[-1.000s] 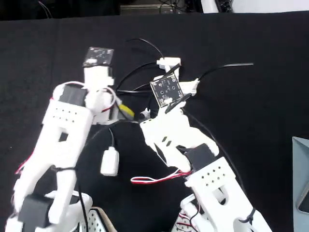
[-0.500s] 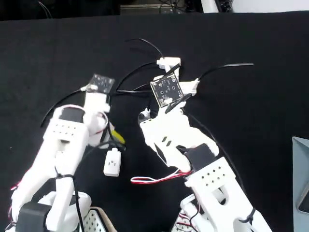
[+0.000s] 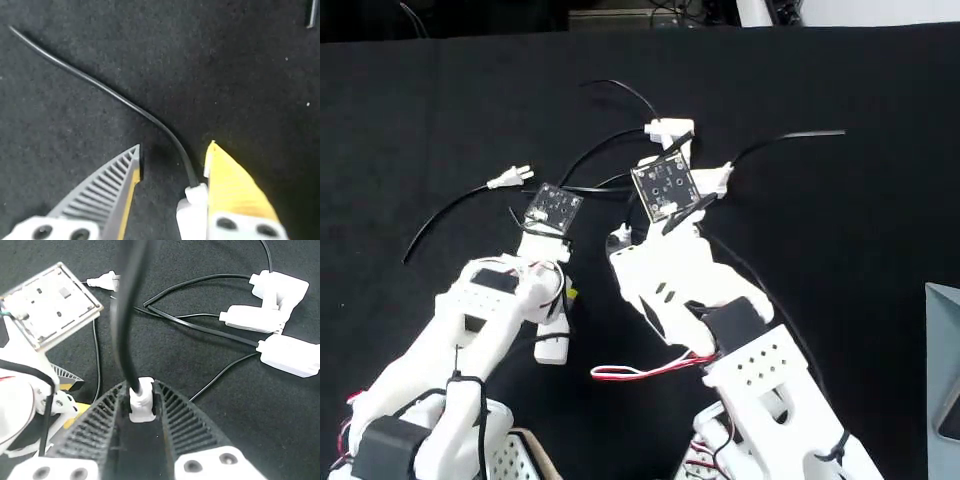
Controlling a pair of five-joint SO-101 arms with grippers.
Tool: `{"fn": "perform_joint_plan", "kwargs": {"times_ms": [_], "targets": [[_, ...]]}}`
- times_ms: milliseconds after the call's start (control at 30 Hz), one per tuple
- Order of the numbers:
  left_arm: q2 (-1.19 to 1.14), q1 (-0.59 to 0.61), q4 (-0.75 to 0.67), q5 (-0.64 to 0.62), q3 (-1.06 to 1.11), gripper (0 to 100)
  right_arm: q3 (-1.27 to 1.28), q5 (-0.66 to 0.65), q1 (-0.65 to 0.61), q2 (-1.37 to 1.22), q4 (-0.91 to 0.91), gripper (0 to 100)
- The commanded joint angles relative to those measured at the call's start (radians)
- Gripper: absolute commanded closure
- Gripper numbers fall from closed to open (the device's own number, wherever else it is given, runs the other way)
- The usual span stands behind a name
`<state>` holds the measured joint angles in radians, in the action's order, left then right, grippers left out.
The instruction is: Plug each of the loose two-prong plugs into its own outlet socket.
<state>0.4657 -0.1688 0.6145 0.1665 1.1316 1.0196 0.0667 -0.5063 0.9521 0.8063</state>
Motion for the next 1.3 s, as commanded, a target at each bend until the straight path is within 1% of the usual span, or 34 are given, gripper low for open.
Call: {"fn": "perform_joint_plan", "kwargs": {"times_ms": [0,67,133,233,467,567,700,867,933,1133,1267], "targets": [[0.017,-0.008,-0.043,-0.002,-0.005,80,-0.015,-0.009,0.017,0.024,-0.026,98.6],[-0.017,-0.008,-0.043,-0.035,-0.018,80,-0.015,-0.009,0.017,0.024,-0.026,98.6],[-0.058,-0.008,-0.035,-0.043,-0.047,80,-0.015,-0.009,0.017,0.024,-0.026,98.6],[-0.138,-0.013,0.041,-0.046,-0.124,80,-0.015,-0.009,0.017,0.024,-0.021,98.6],[-0.339,-0.016,0.173,-0.040,-0.302,94,-0.015,-0.009,0.017,0.024,-0.021,98.6],[-0.348,-0.018,0.204,-0.040,-0.343,97,-0.015,-0.009,0.017,0.024,-0.021,98.6],[-0.284,-0.018,0.281,-0.046,-0.397,97,-0.015,-0.009,0.017,0.024,-0.021,98.6],[-0.121,-0.010,0.362,-0.048,-0.476,97,-0.015,-0.009,0.018,0.024,-0.021,98.6],[-0.048,-0.012,0.370,-0.055,-0.498,97,-0.015,-0.009,0.018,0.024,-0.021,98.6],[0.143,-0.016,0.362,-0.186,-0.547,97,-0.015,-0.009,0.018,0.024,-0.021,98.6],[0.256,-0.013,0.371,-0.207,-0.526,97,-0.015,-0.009,0.018,0.024,-0.021,98.6]]}}
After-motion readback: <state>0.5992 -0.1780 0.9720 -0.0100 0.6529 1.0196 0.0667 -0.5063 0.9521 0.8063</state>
